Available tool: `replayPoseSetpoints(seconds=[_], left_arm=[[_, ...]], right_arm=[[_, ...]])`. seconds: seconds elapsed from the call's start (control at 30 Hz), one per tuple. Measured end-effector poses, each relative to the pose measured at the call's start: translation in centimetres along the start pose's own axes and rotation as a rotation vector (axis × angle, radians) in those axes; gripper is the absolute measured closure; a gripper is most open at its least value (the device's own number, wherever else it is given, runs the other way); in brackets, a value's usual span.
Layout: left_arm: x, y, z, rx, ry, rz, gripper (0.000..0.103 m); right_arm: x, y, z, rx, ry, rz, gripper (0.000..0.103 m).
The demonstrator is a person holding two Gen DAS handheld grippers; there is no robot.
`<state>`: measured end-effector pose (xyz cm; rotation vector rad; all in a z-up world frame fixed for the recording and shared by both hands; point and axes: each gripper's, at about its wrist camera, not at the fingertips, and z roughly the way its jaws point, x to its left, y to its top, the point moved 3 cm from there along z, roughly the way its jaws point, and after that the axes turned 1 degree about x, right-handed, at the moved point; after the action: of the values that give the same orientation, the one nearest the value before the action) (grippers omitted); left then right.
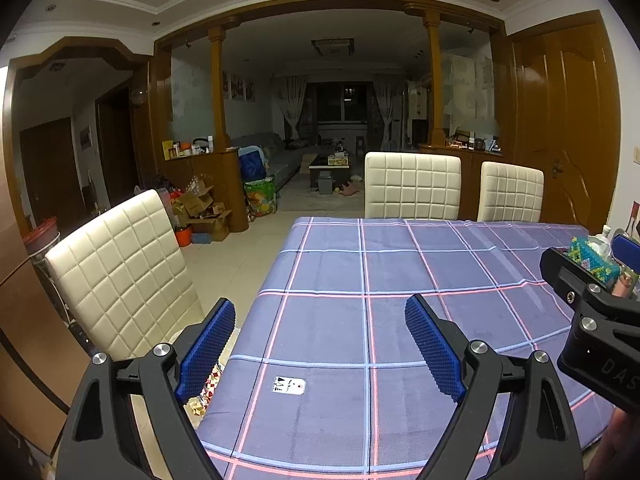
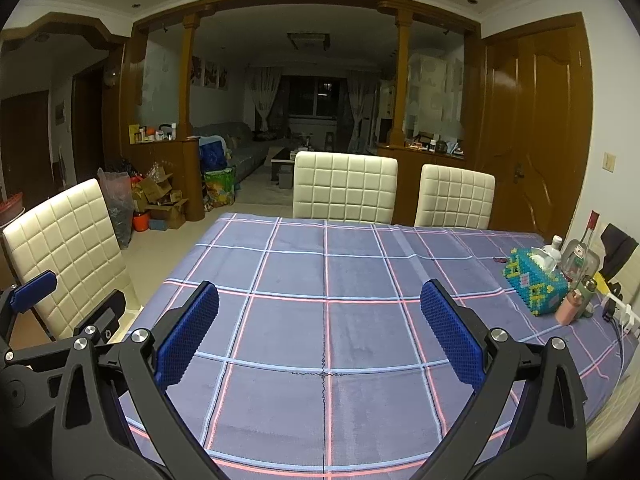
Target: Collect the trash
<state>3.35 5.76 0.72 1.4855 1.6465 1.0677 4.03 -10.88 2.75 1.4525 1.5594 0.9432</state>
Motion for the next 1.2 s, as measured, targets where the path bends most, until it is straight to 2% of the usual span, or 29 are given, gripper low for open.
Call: replayPoseSetpoints(seconds=[1.2], left_arm=[[0.1,0.3,-1.3,-0.050,0.007,-0.016,0.018]], right_arm=[[-0.4,0.1,-1.2,-0.028,0.003,0.003,0.004]])
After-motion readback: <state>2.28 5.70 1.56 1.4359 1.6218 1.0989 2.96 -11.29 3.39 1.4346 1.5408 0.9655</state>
